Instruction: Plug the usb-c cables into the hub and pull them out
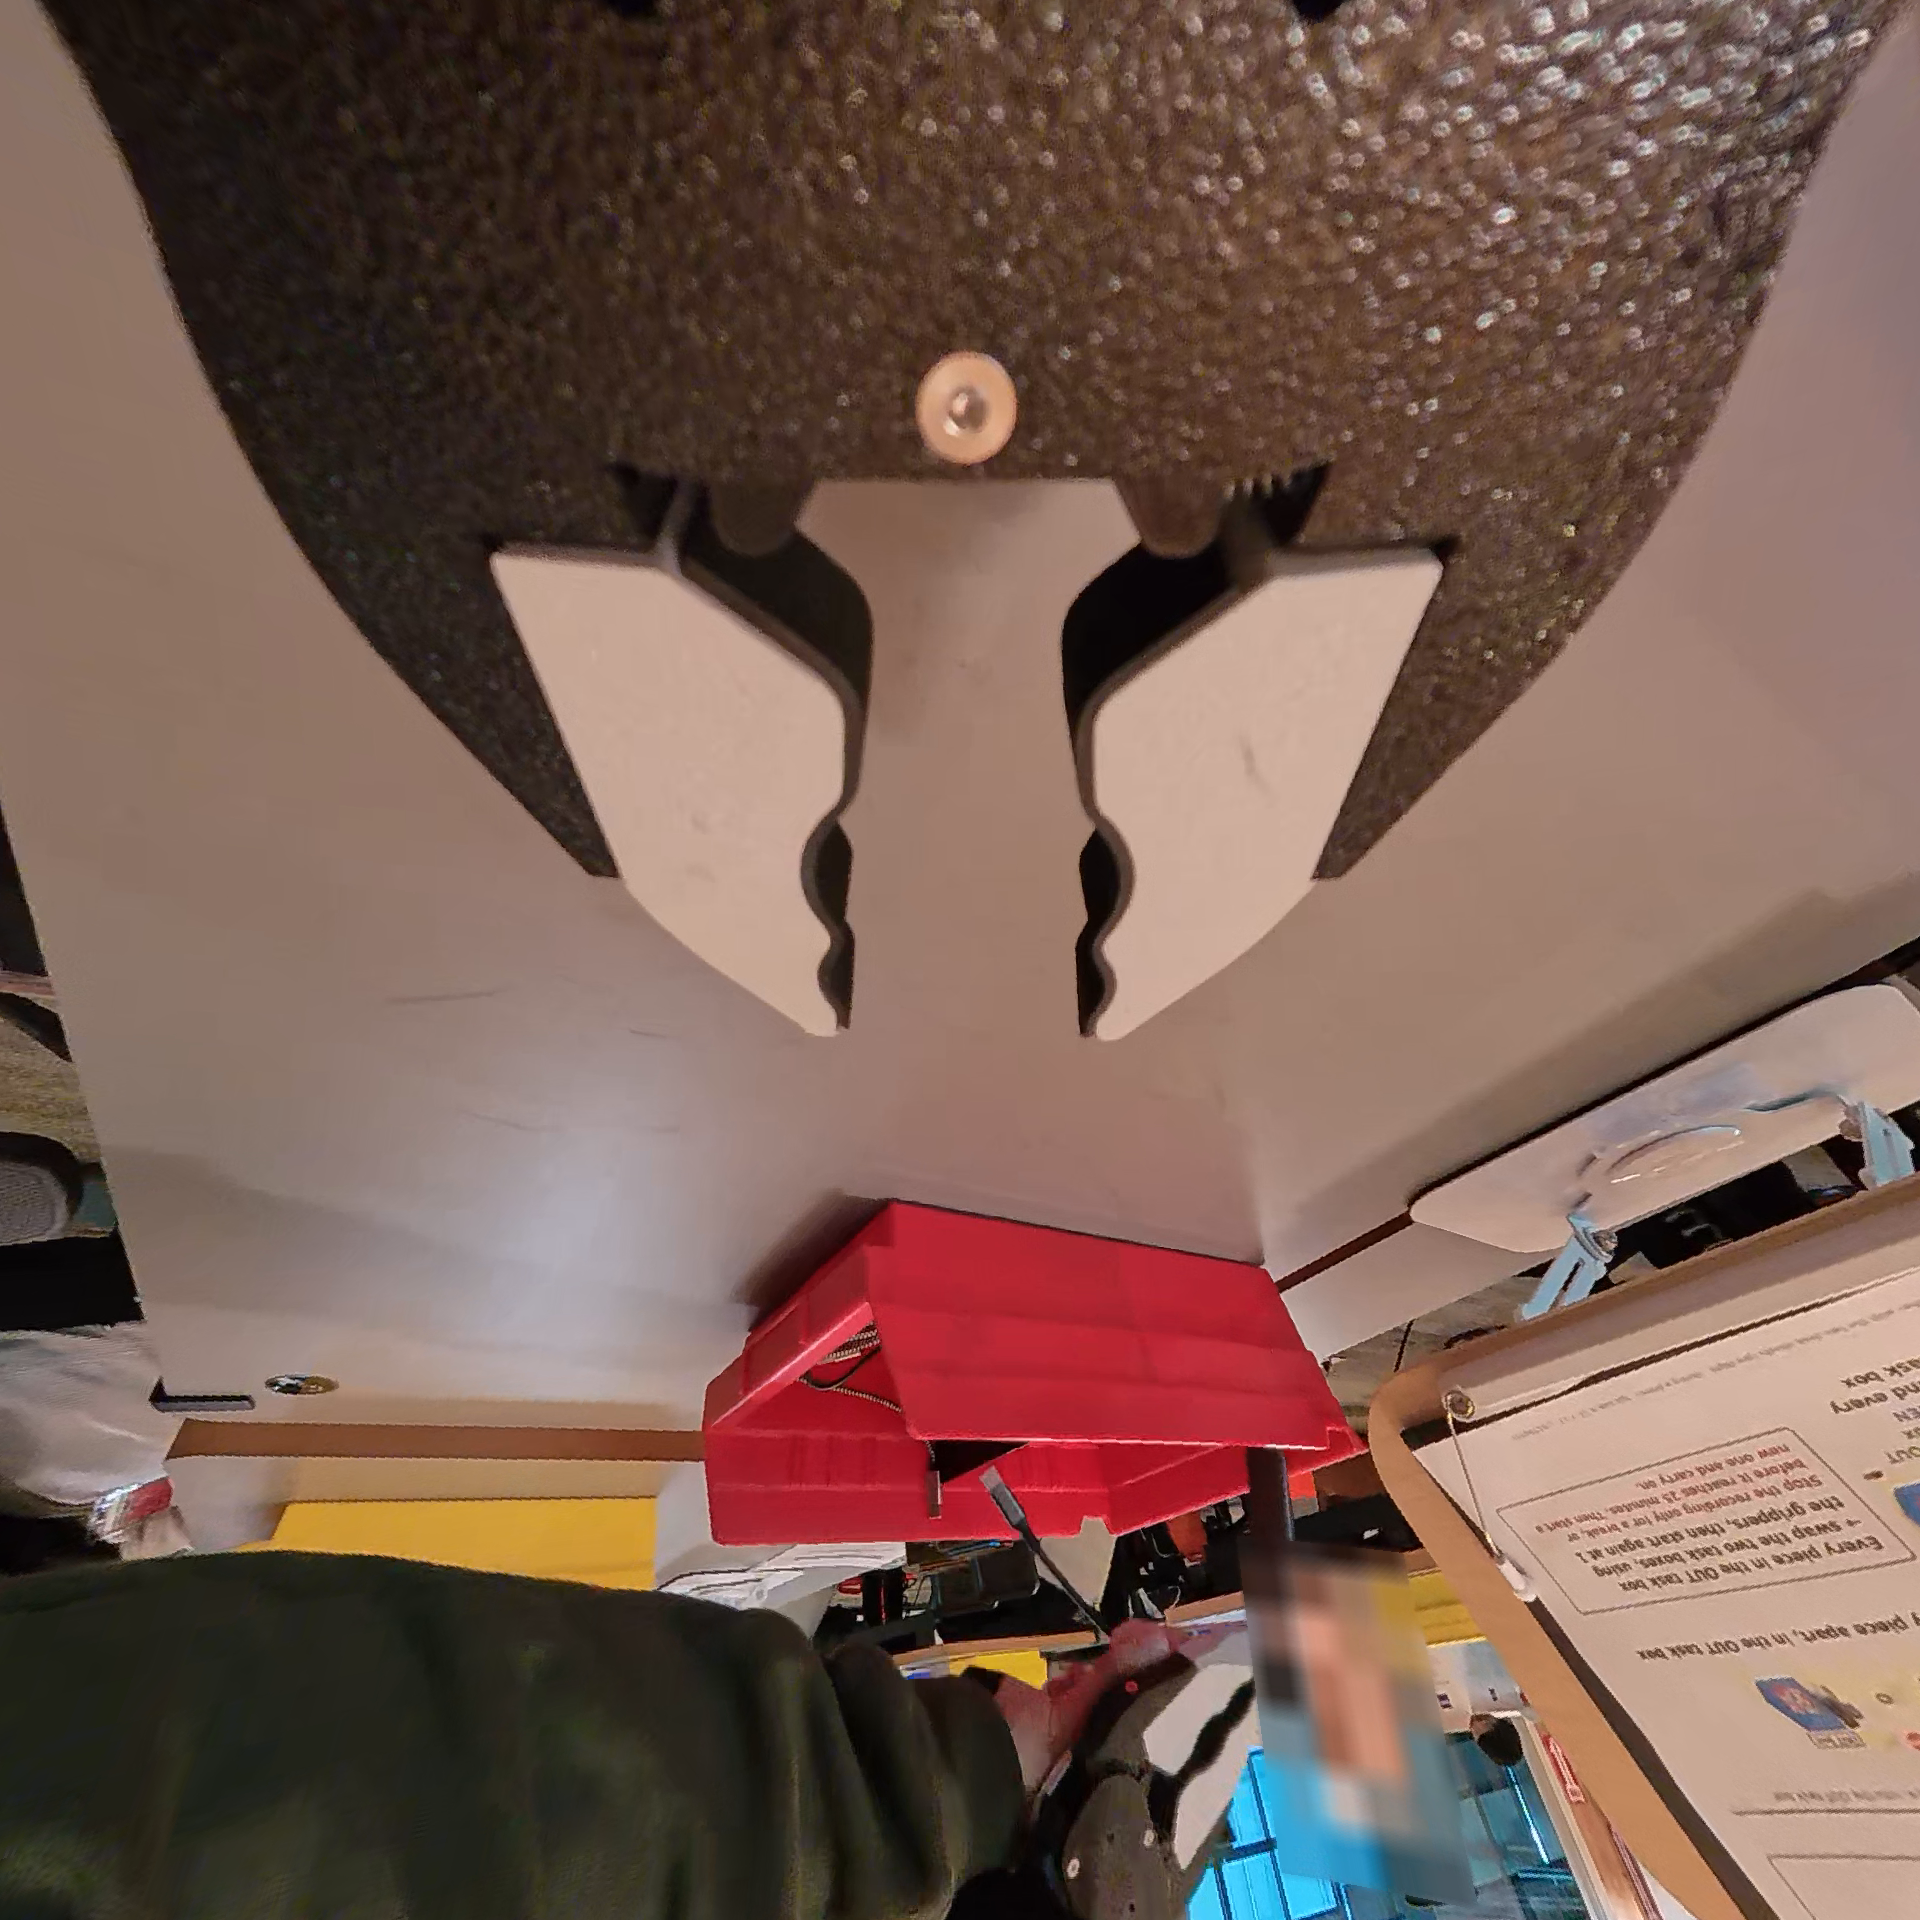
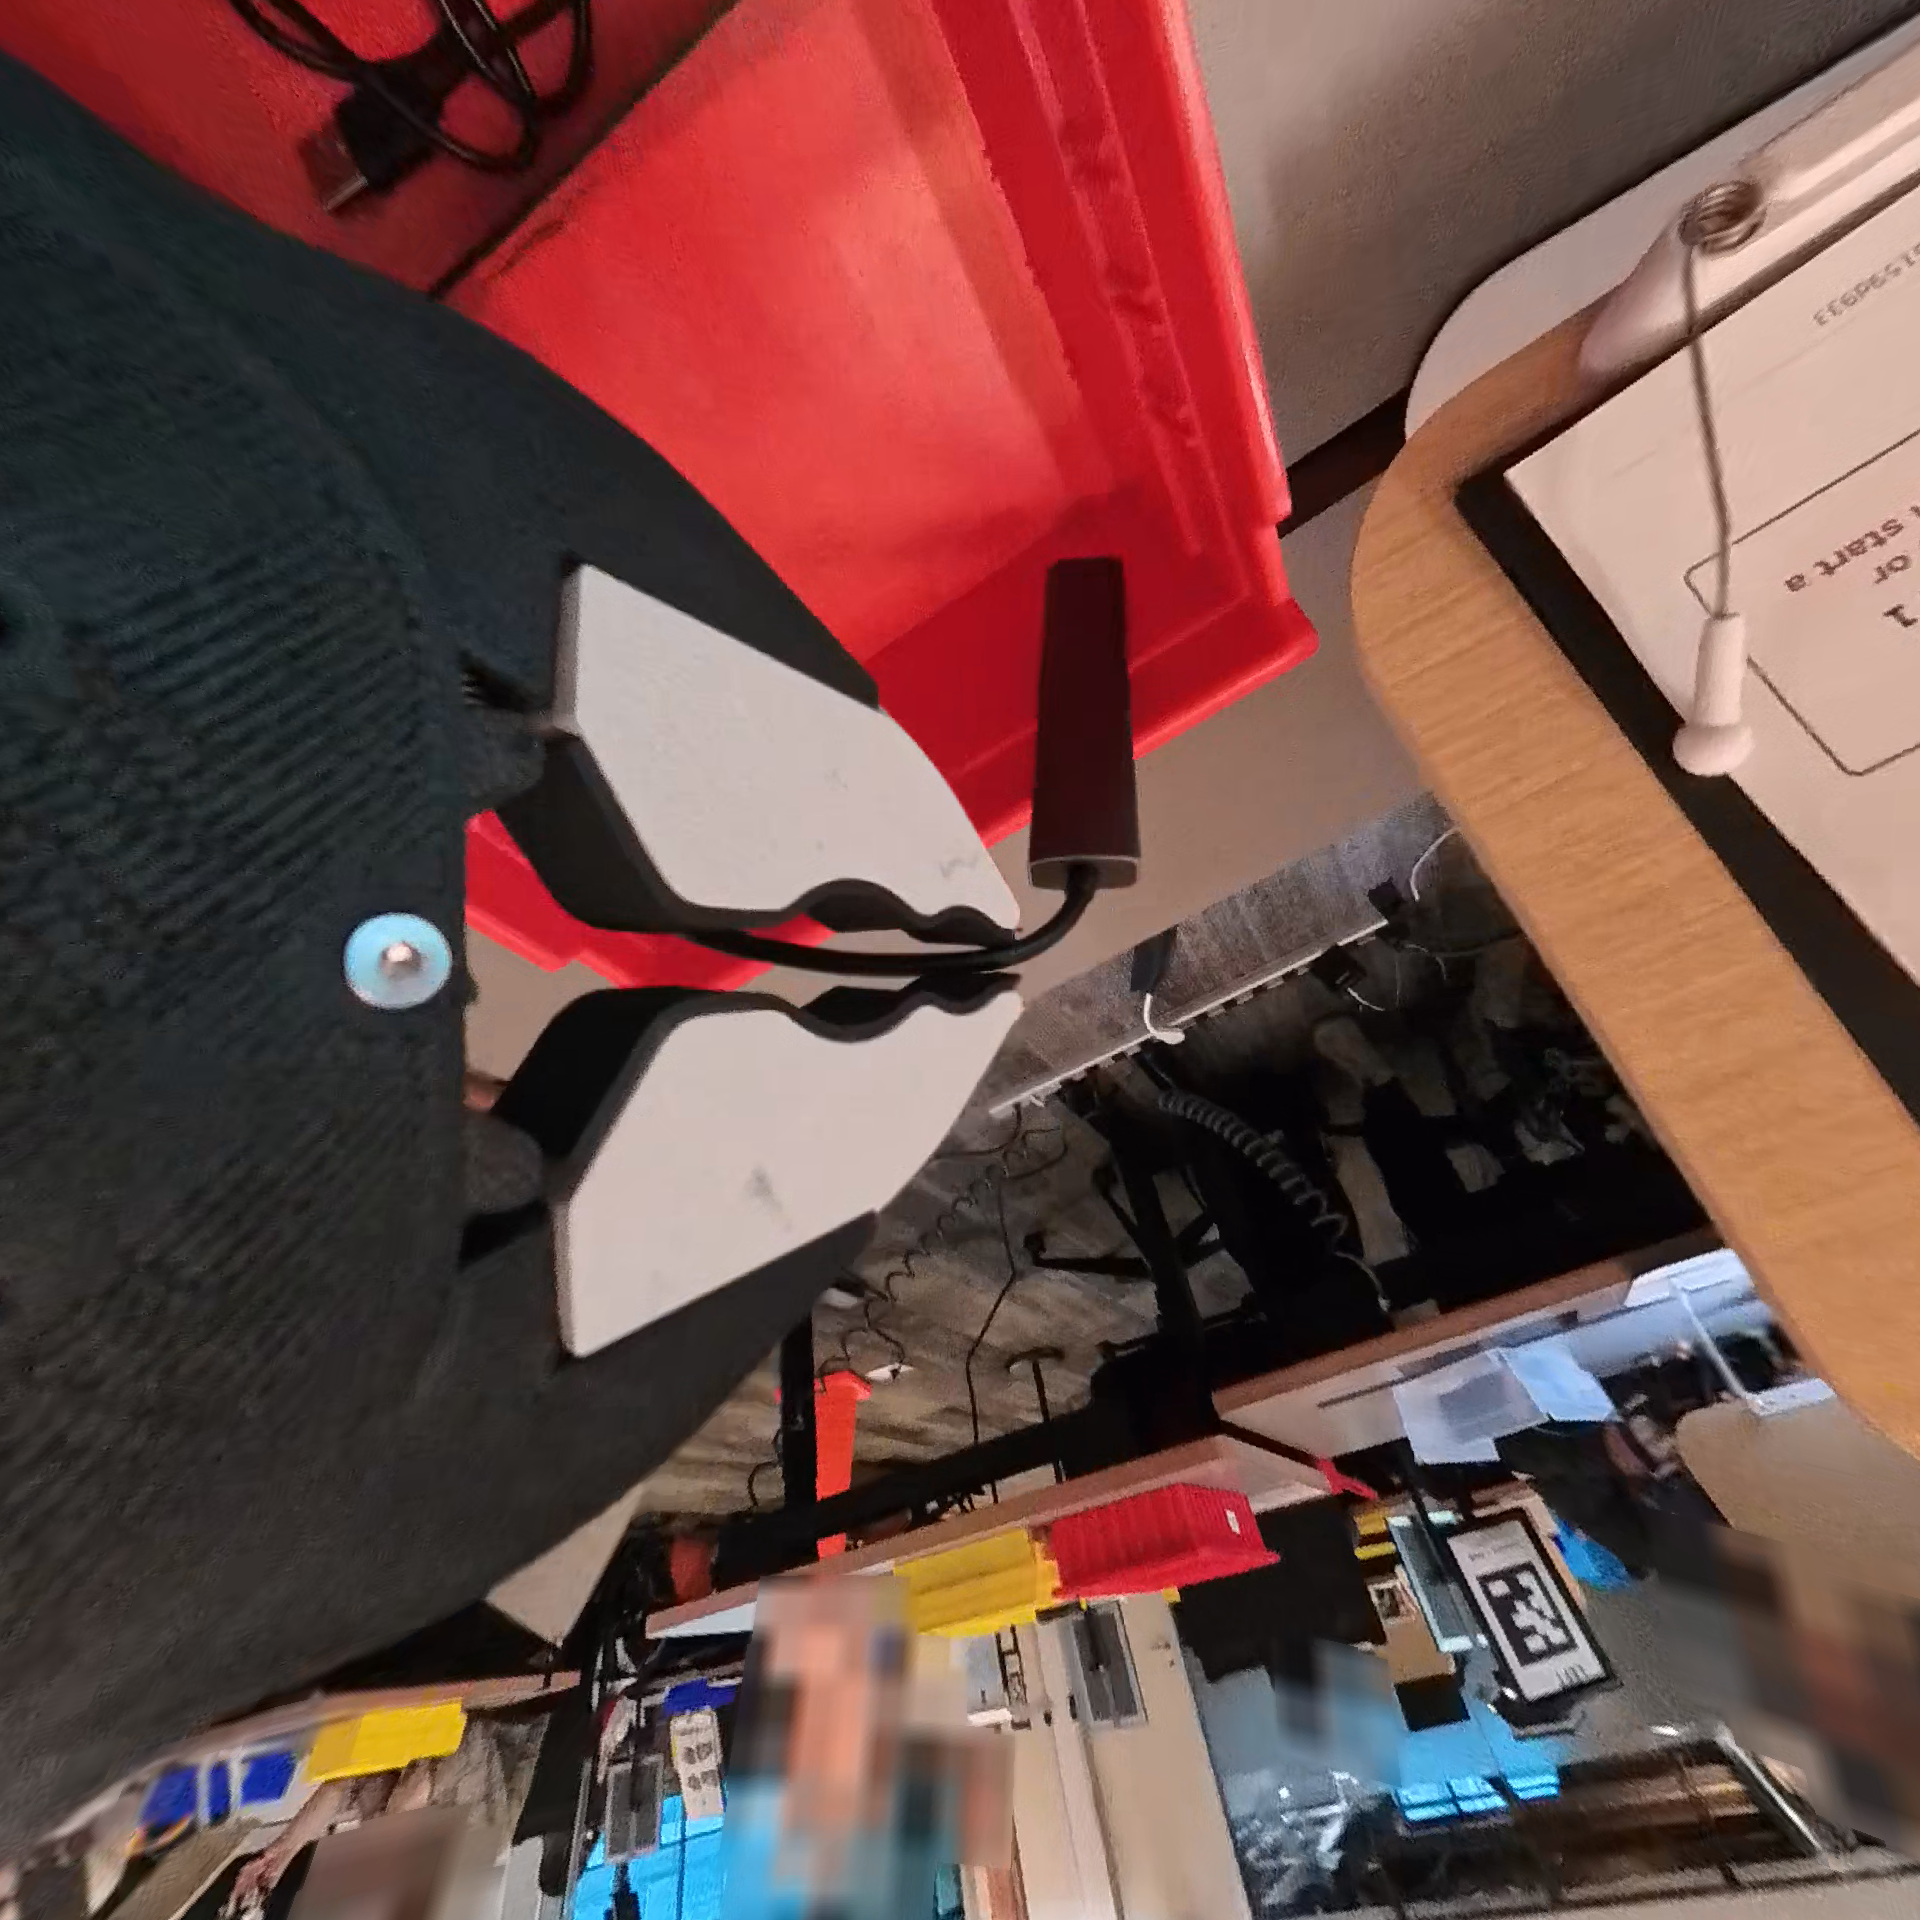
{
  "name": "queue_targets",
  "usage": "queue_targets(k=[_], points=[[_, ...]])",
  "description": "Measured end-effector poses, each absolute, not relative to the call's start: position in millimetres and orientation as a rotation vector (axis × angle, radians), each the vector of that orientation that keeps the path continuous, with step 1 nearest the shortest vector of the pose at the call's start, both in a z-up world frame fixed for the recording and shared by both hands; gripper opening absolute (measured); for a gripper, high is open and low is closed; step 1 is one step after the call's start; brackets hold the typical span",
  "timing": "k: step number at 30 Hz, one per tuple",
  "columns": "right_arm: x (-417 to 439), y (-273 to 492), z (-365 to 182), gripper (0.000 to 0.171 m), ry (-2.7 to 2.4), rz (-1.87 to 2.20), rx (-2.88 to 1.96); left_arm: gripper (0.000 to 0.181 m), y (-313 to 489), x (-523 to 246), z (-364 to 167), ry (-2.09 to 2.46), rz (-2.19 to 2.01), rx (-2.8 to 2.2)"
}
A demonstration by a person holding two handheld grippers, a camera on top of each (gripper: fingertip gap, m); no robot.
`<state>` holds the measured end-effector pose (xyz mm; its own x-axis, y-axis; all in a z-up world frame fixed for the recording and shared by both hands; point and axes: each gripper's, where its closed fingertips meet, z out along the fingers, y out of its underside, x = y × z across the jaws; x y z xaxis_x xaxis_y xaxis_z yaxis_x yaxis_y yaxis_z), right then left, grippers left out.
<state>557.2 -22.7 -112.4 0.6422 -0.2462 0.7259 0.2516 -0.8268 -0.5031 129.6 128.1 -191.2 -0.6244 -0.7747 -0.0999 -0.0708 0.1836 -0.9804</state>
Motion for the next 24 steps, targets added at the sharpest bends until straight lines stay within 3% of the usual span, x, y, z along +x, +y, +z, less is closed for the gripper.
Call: queue_targets(k=[5, 14, 24], points=[[569.4, -52.1, -140.0, 0.006, 0.079, -1.184, -2.393, 0.040, 128.5, 129.8, -191.6, 1.855, -1.488, -0.794], [575.1, -37.3, -90.7, 0.006, -0.065, -1.381, -2.112, 0.040, 123.9, 129.8, -196.2, 1.877, -1.486, -0.790], [577.0, -25.4, -129.7, 0.006, -0.222, -1.360, -2.152, 0.039, 123.7, 130.7, -197.1, 1.878, -1.490, -0.799]])
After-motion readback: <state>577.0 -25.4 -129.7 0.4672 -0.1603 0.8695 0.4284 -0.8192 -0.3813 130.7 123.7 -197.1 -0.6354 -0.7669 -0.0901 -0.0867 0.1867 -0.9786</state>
